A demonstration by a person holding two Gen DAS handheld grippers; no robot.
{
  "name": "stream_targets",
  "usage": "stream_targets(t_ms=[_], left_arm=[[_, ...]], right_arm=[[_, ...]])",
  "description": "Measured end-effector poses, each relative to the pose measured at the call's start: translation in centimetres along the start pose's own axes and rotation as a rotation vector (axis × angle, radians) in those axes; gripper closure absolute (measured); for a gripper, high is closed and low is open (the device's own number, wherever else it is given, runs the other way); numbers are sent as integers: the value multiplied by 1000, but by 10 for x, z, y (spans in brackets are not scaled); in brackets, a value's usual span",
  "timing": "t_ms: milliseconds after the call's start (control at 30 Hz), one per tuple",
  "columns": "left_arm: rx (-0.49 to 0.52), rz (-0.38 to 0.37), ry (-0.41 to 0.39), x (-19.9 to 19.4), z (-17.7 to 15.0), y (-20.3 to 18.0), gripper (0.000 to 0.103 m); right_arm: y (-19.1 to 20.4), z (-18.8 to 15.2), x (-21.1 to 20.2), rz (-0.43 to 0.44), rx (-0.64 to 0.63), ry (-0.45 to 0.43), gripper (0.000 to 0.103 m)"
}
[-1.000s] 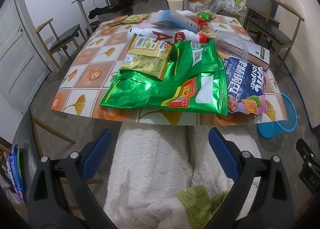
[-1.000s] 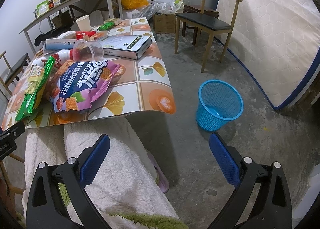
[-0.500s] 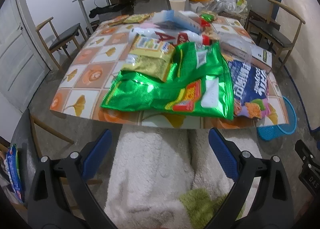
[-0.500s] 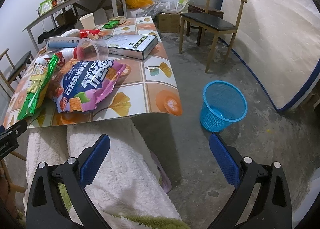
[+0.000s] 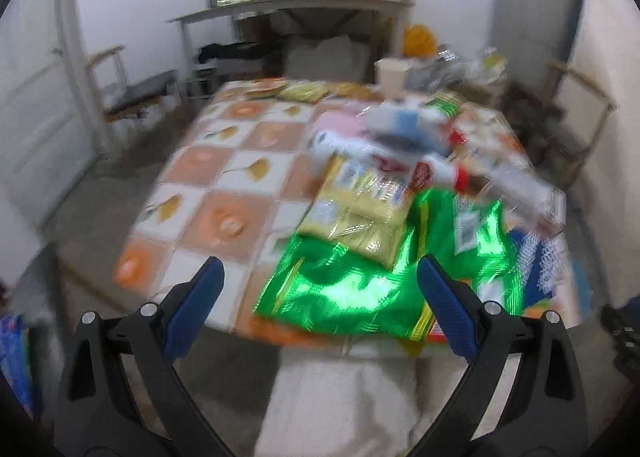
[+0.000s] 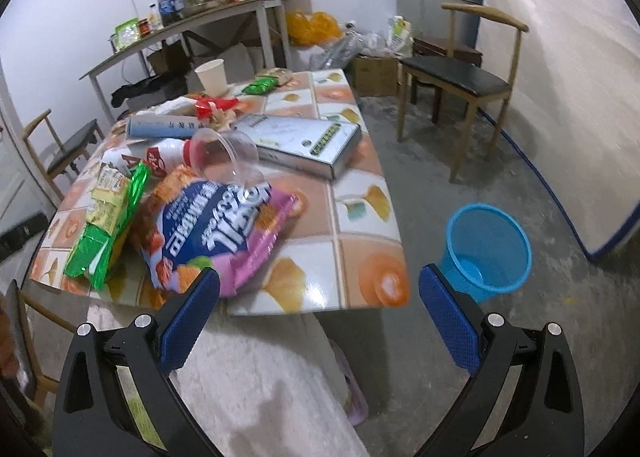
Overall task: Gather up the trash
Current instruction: 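Grasp the yellow snack packet with the left tool while the right tool grasps the clear plastic cup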
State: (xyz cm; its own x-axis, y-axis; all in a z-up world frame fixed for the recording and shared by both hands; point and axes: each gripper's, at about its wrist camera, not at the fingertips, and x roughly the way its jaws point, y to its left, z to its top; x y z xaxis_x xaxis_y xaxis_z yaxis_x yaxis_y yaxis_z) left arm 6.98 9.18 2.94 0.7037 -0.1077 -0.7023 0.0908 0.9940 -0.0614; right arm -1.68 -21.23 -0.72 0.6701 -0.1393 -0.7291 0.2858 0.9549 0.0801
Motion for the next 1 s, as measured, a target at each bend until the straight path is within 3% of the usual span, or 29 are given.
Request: stream_targets(t_ms=[67, 133, 200, 300, 400, 500, 733, 867, 1000], left_arm=[[-37, -133, 38, 9, 11, 13, 10], [-83, -196, 75, 19, 21, 21, 10], [-76, -191, 63, 25, 31, 22, 10], [34, -168, 6, 34, 42, 11, 10], [73, -158, 17, 57, 53, 9, 10], [37, -183, 70, 88, 62, 21, 10], [-147, -330, 263, 160, 66, 58, 34], [-138, -363, 260, 170, 65, 61, 40], [-104, -366, 257, 174, 65, 59, 59]], right_arm=[[2, 7, 3, 15, -11, -13, 6], [3, 14, 6, 29, -27, -31, 6], [5, 20, 8, 40, -39, -45, 6], [6, 29, 15, 50, -48, -46, 6], [3, 38, 27, 70, -35, -13, 6], [-2, 47, 38, 89, -17, 15, 6], [-7, 83, 52, 177, 33, 20, 6], [2, 100, 58, 213, 24, 11, 6], [10, 107, 73, 255, 40, 52, 6]])
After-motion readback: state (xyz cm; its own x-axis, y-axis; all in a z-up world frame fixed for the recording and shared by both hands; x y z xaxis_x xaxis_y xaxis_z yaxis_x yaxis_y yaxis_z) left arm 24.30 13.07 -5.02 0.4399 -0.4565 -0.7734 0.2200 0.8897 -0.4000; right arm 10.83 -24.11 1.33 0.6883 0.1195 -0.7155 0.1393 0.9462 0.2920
